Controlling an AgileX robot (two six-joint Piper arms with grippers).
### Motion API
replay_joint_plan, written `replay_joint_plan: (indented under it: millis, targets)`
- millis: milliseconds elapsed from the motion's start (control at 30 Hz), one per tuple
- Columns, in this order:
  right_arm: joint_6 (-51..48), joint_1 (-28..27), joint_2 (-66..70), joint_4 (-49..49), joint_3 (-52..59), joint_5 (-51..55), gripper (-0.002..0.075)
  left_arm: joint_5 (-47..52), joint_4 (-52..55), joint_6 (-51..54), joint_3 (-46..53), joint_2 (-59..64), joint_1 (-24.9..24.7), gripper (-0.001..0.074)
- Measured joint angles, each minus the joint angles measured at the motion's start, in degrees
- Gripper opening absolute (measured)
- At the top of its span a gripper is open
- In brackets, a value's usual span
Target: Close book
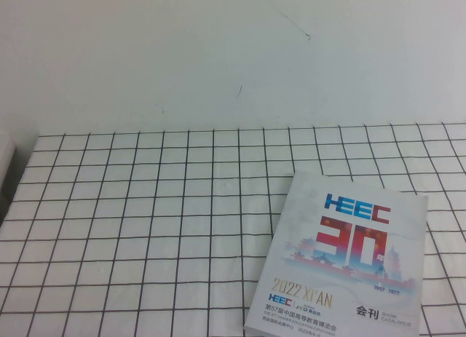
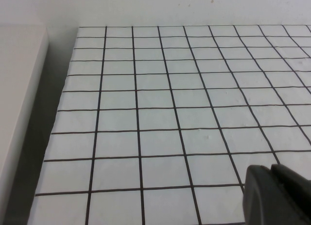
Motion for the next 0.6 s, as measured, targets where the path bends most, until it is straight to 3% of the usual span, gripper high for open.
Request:
replay_joint_plan:
  millis: [600]
  targets:
    - [0.0, 1.0, 0.0, 0.1, 0.0, 0.0, -0.0003, 0.0, 0.0, 0.0, 0.0, 0.0, 0.0, -0.0003]
